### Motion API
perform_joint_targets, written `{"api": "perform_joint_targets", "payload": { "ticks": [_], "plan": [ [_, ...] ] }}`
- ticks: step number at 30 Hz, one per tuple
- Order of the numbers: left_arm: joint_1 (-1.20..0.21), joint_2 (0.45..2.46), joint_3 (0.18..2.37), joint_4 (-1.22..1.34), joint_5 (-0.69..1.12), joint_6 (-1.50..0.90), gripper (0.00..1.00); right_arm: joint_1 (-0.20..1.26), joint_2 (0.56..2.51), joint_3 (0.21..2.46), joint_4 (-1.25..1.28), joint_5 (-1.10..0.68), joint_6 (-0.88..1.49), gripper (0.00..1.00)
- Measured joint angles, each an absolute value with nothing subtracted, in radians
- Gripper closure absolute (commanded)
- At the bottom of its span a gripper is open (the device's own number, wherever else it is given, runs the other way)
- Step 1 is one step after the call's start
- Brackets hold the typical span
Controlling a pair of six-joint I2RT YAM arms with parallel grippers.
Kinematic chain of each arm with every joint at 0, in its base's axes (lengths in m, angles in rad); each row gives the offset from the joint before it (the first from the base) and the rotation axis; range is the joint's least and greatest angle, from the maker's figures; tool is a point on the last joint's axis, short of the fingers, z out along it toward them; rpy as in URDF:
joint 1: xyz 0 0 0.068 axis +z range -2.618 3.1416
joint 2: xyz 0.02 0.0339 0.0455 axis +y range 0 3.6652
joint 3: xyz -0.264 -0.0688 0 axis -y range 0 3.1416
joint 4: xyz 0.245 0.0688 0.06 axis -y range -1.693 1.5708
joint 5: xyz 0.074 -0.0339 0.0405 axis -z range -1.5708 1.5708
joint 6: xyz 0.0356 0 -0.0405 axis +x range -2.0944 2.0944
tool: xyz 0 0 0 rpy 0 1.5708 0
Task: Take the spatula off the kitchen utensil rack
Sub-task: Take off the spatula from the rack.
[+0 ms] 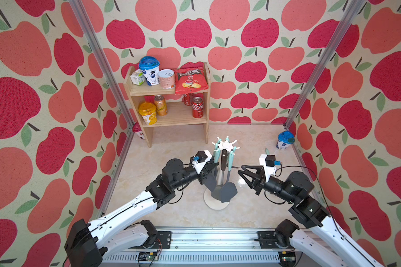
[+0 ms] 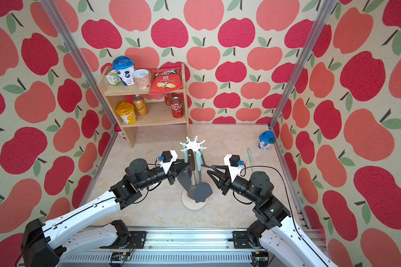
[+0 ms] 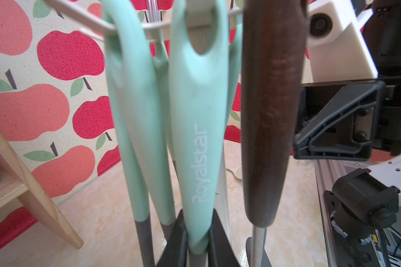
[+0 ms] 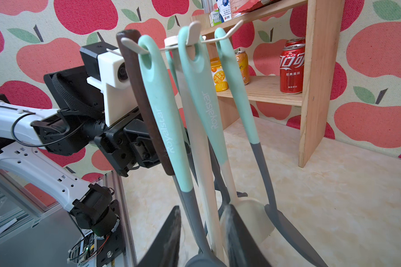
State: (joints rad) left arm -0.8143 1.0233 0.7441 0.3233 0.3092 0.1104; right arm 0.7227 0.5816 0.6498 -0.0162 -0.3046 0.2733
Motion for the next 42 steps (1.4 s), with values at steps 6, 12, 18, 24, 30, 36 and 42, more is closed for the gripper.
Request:
{"api": "perform_joint_targets", "payload": {
  "ticks": [6,12,18,24,30,36,42],
  "plan": [
    [-0.816,1.029,0.744,0.330,0.304,0.110,1.00,0.767,0.614,0.674,-0.016,-0.280,0.243,0.63],
    [-0.816,1.031,0.744,0.334,0.303,0.110,1.00,0.797,0.648,0.693,-0.016,-0.259,0.214,0.63],
    [-0.817,1.031,0.744,0.334,0.302,0.110,1.00,0.824,0.686,0.715,-0.015,-0.229,0.183,0.63],
    [-0.817,1.030,0.744,0.334,0.302,0.111,1.00,0.840,0.722,0.730,-0.008,-0.218,0.165,0.63],
    [-0.817,1.030,0.744,0.334,0.302,0.111,1.00,0.862,0.746,0.738,-0.007,-0.199,0.144,0.63],
    [-0.817,1.029,0.744,0.332,0.302,0.111,1.00,0.862,0.768,0.749,-0.006,-0.183,0.126,0.65],
    [-0.817,1.029,0.744,0.332,0.302,0.111,1.00,0.862,0.784,0.754,0.000,-0.176,0.112,0.67]
  ]
}}
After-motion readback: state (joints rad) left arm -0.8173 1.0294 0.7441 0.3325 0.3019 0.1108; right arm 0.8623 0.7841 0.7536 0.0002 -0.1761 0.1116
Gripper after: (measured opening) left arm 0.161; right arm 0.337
